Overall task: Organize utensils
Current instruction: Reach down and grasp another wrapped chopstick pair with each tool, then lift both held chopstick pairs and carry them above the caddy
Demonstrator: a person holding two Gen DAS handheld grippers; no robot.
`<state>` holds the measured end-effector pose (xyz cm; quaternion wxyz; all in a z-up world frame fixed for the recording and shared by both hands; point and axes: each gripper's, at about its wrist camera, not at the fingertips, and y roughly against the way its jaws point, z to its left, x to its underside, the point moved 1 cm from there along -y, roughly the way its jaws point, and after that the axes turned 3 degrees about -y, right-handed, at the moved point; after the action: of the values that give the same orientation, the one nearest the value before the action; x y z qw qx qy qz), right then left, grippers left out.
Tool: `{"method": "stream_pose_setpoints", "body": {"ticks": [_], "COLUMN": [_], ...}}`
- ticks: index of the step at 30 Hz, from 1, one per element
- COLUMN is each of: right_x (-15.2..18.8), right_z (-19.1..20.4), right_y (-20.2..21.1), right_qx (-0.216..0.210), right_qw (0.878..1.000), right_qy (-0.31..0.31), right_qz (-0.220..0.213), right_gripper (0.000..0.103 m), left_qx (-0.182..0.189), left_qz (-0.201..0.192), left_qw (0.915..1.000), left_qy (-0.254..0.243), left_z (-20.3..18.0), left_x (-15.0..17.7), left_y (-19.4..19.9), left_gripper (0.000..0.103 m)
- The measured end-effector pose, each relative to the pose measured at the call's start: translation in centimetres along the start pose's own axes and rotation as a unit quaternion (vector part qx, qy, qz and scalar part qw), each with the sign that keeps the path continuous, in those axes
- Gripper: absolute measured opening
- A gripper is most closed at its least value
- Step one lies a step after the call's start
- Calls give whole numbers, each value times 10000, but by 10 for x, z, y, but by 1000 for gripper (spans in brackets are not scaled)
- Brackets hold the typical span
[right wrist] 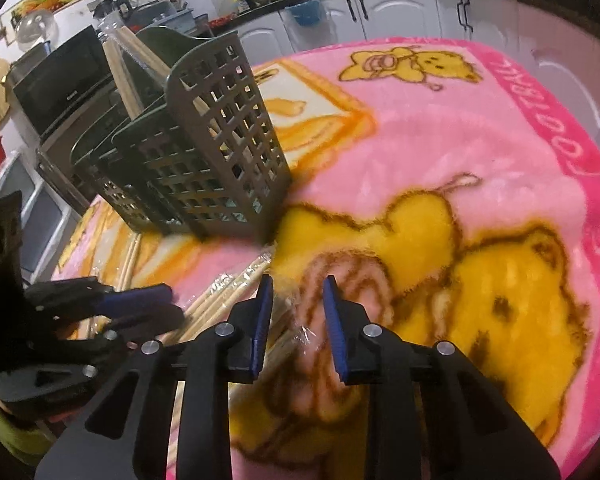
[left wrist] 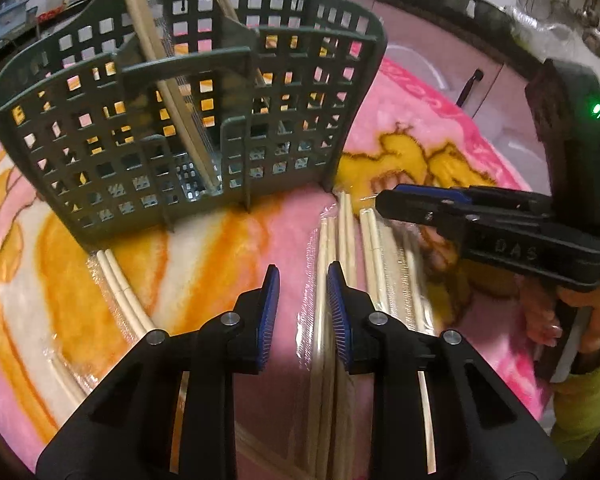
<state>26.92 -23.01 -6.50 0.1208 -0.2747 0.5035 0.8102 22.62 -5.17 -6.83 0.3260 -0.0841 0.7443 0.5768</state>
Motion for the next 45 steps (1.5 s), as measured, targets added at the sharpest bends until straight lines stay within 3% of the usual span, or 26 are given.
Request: {"method": "stream_pose_setpoints", "body": {"ticks": [3,7,14,18,23,26,36,39,40,44,45], "right_x": [0,2,5,2,-1,2,20,25,27,32,32], "right_z": [-2,-3,-7,-10,-12,-15,-32,-35,-35,-32,-31], "right_y": [-3,-1,14,25,31,28,30,29,29,32,33], "right_qx": [-87,-224,-257,-338,-349,-245,-346,-441,-480,-503,-507], "right_qw": [9999,9997,9994,9986,9984,9991,9973,9961,9957,9957,9956], "right_qy": [-50,-49,-108,-135,-150,-195,-606,-756,-786,-766,-769], "right_qz": [50,44,-219,-383,-412,-301,-220,-129,-120,-153,-162], "right_gripper": [20,6,3,3,3,3,5,24,26,26,22], "left_qx": [-27,-4,-104,-137,-102,-31,173,225,240,269,287], "left_qz": [-5,65,114,132,179,171,-359,-526,-560,-679,-718], "left_qw": [10000,9999,9995,9993,9994,9996,9988,9980,9978,9970,9967], "left_qy": [-52,-137,-261,-314,-294,-225,-287,-270,-256,-243,-234], "left_z": [-2,-8,-15,-17,-15,-13,-22,-24,-25,-26,-26], "left_x": [-2,-4,-11,-15,-22,-24,-28,-32,-33,-37,-38], "left_y": [-3,-9,-18,-21,-27,-26,14,27,30,41,44], "left_gripper": [20,19,19,18,5,3,3,3,3,3,3]}}
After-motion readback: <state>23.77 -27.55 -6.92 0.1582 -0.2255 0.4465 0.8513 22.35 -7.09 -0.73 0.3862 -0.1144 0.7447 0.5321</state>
